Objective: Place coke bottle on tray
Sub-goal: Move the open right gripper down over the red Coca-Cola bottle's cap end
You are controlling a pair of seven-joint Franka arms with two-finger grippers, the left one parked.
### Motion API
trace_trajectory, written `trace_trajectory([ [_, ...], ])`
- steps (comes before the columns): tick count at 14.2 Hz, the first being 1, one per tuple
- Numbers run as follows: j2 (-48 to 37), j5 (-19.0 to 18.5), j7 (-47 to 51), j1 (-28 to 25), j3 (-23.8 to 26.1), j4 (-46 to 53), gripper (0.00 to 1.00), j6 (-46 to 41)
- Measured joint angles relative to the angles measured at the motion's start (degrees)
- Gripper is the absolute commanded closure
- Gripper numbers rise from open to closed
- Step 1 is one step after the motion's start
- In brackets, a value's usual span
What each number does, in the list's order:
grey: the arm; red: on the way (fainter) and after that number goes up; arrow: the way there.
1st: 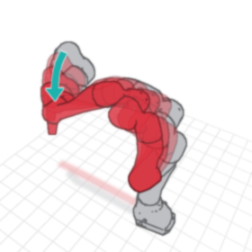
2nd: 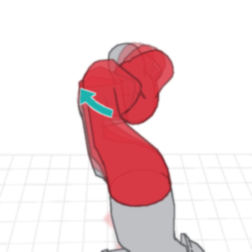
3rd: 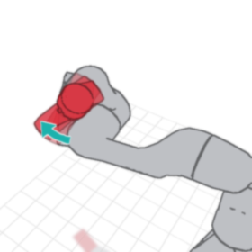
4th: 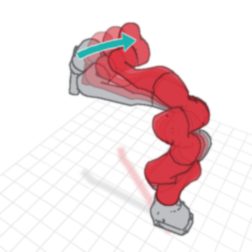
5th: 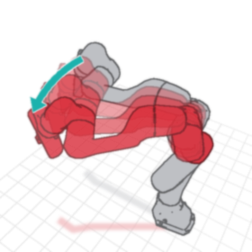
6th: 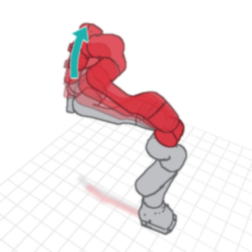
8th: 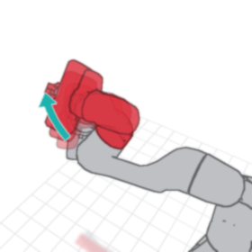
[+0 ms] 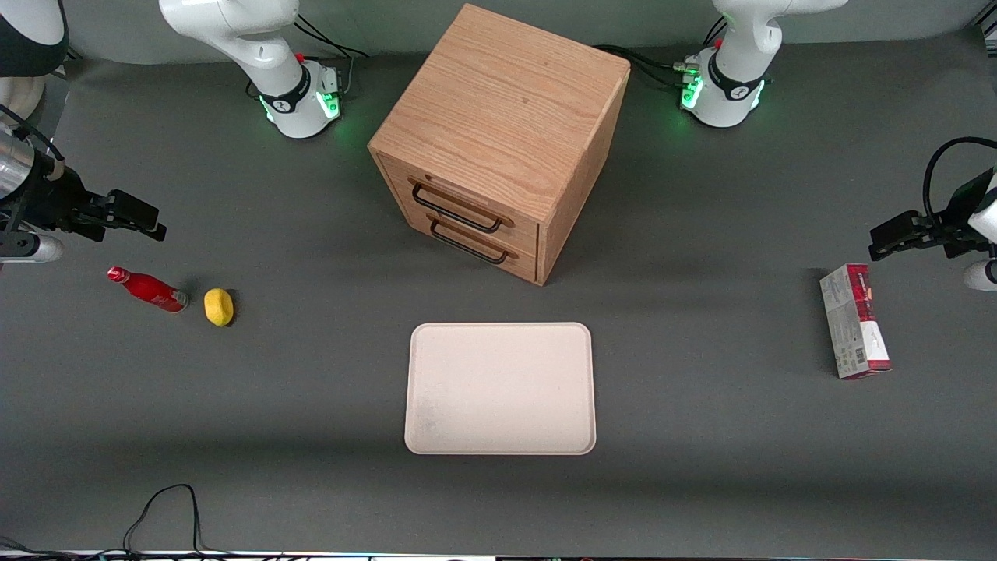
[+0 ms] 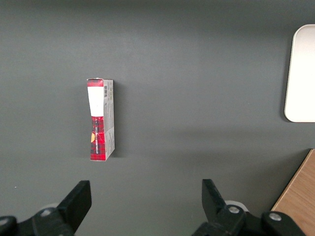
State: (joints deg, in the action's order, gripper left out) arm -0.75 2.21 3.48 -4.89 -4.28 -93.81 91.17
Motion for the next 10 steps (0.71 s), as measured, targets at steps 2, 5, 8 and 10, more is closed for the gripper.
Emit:
trace_trajectory([
  [2, 0.0, -0.07, 0.0, 0.01, 0.15, -0.08, 0.0, -0.01],
  [5, 0.12, -1.85, 0.0, 0.46, -0.86, -1.76, 0.0, 0.24],
  [8, 0.39, -3.58, -9.38, 0.78, -9.26, -10.22, 0.0, 10.88],
  [10, 1.02, -3.58, -18.77, 1.35, -16.23, -18.81, 0.0, 23.23],
])
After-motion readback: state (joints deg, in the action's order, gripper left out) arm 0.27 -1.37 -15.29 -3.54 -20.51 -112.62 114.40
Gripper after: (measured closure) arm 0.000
